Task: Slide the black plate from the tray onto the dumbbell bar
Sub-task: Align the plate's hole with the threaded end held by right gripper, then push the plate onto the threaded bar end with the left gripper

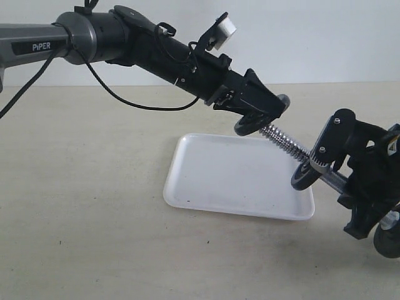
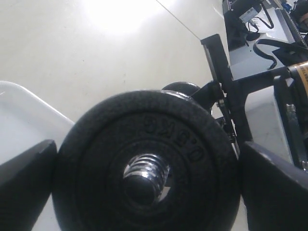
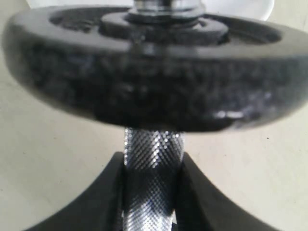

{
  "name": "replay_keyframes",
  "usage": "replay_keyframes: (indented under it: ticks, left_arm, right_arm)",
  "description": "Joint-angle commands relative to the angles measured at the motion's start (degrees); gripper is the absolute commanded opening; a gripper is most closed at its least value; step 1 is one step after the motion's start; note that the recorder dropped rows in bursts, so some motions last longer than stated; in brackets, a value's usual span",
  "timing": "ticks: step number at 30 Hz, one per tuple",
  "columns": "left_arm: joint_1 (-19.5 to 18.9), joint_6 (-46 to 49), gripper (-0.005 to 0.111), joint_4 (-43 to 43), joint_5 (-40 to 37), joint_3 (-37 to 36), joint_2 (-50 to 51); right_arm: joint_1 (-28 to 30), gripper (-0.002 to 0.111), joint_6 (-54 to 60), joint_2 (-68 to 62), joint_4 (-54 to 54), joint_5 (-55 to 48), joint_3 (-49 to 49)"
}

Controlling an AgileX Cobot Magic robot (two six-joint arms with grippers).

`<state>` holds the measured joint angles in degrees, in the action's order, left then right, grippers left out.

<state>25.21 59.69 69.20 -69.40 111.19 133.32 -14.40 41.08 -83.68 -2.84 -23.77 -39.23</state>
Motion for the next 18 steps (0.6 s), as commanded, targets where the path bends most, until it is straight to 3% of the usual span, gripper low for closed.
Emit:
replay_keyframes:
  ticks: [1, 18]
  left_arm:
    - [0.2, -0.3, 0.004, 2.9, -0.6, 0.4, -1.0]
    - [0.2, -0.3, 0.004, 2.8, -0.6, 0.4, -1.0]
  right_arm:
    - [0.0, 0.0, -0.1, 3.1, -0.7, 32.1, -2.1]
    - [0.0, 0.0, 0.1, 3.1, -0.7, 33.8, -2.1]
